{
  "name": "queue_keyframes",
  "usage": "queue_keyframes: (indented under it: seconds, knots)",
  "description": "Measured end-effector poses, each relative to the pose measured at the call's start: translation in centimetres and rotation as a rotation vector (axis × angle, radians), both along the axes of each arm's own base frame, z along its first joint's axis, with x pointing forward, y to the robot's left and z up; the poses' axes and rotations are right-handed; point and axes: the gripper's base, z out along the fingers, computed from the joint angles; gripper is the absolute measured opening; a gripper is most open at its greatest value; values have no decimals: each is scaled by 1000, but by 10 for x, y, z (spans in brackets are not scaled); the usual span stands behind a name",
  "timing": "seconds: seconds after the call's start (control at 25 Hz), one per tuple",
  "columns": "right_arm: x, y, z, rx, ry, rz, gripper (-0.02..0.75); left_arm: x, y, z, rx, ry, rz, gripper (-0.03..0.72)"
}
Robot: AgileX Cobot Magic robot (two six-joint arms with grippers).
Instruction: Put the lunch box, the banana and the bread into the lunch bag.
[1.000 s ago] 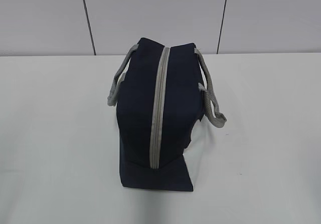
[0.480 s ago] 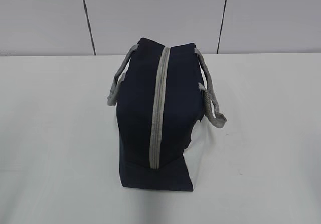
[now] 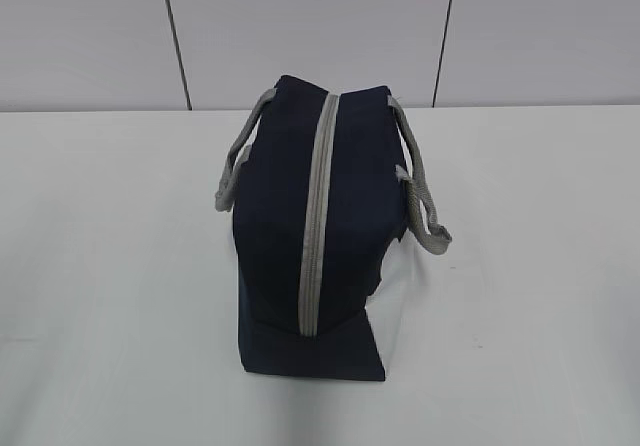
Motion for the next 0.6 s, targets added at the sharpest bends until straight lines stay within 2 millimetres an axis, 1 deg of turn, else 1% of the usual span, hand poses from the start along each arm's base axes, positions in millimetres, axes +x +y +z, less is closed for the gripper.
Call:
queue_keyframes:
  seconds: [0.16,0.36,0.6]
  knots:
    - [0,0,0,0,0,0,316,1,2,0,-1,0,62,405]
    - [-1,0,0,0,-8,0,316,2,8,0,-2,0,205,405]
    - [-11,0,0,2,-76,-11,316,-4,11,1,-8,-34,265,403]
